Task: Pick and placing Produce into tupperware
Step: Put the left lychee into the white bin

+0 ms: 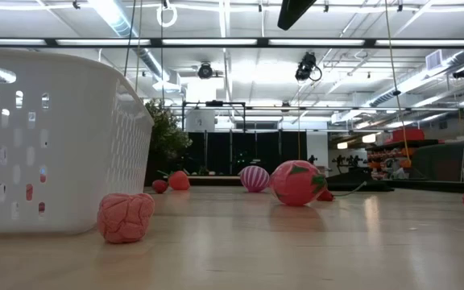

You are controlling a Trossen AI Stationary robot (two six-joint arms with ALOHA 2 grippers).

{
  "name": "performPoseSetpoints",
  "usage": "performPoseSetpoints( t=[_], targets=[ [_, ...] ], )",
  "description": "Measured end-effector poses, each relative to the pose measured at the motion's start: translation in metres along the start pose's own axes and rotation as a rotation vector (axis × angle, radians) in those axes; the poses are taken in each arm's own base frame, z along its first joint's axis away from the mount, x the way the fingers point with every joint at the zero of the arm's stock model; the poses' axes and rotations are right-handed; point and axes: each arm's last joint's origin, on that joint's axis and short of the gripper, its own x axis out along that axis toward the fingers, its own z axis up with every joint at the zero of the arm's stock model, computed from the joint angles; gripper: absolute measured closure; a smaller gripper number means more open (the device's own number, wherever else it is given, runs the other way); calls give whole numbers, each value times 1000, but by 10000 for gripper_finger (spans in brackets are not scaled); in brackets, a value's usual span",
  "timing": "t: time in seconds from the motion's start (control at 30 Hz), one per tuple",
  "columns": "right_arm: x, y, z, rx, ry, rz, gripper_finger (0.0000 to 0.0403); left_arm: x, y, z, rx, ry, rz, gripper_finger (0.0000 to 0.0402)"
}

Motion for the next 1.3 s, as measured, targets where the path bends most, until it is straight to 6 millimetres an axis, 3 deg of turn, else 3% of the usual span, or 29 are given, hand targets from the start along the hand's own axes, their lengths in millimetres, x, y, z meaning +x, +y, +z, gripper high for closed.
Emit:
performPoseSetpoints(
  t=[0.63,0.77,0.93,1.1,1.3],
  targets=[
    [0,0,0,3,0,0,203,2,0,-7,6,13,-2,256],
    [0,0,0,3,0,0,203,2,0,-7,27,25,-4,290],
    [0,0,0,3,0,0,203,2,0,-8,40,52,-4,369],
    [0,0,0,3,0,0,203,-2,-4,5,48,22,-23,393],
    [1,-1,1,7,-5,1,203,-27,-13,38,100,-84,-9,398]
  ],
)
